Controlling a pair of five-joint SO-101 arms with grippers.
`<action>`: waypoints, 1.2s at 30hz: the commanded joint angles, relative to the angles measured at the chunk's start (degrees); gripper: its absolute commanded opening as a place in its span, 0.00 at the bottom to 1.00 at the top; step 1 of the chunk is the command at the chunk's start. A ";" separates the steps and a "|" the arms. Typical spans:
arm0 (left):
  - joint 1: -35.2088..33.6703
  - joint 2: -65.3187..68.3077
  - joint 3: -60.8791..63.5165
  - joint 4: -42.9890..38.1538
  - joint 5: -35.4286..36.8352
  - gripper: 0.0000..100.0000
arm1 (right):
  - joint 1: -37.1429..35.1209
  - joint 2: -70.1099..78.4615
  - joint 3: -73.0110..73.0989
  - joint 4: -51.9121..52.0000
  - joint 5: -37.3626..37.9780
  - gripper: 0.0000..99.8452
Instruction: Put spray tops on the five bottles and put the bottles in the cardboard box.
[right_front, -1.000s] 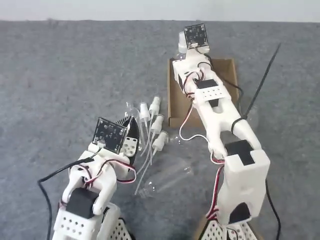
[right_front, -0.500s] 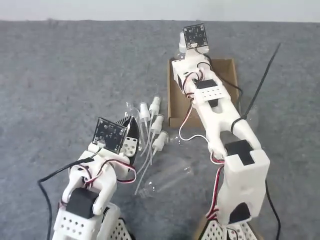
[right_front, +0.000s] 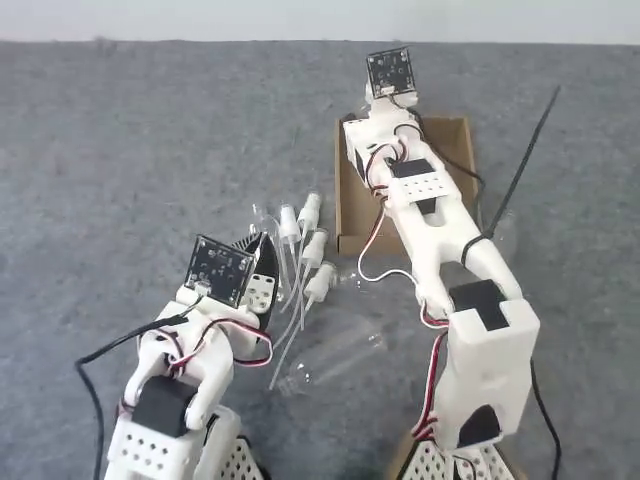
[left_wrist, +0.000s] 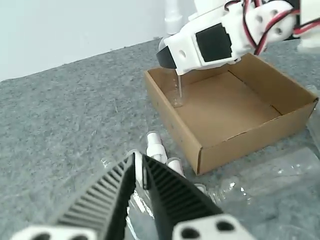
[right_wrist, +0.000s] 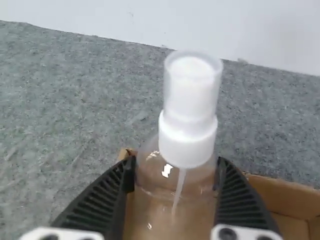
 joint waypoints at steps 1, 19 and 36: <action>-0.26 0.70 -0.22 -1.49 -0.35 0.01 | -1.01 -0.75 -3.43 -0.31 -0.09 0.18; -0.26 0.70 -0.22 -1.49 -0.35 0.01 | -1.36 -1.10 -3.43 -0.31 -0.09 0.28; -0.26 0.70 -0.22 -1.49 -0.35 0.01 | -1.19 -1.19 -15.82 10.51 -0.09 0.28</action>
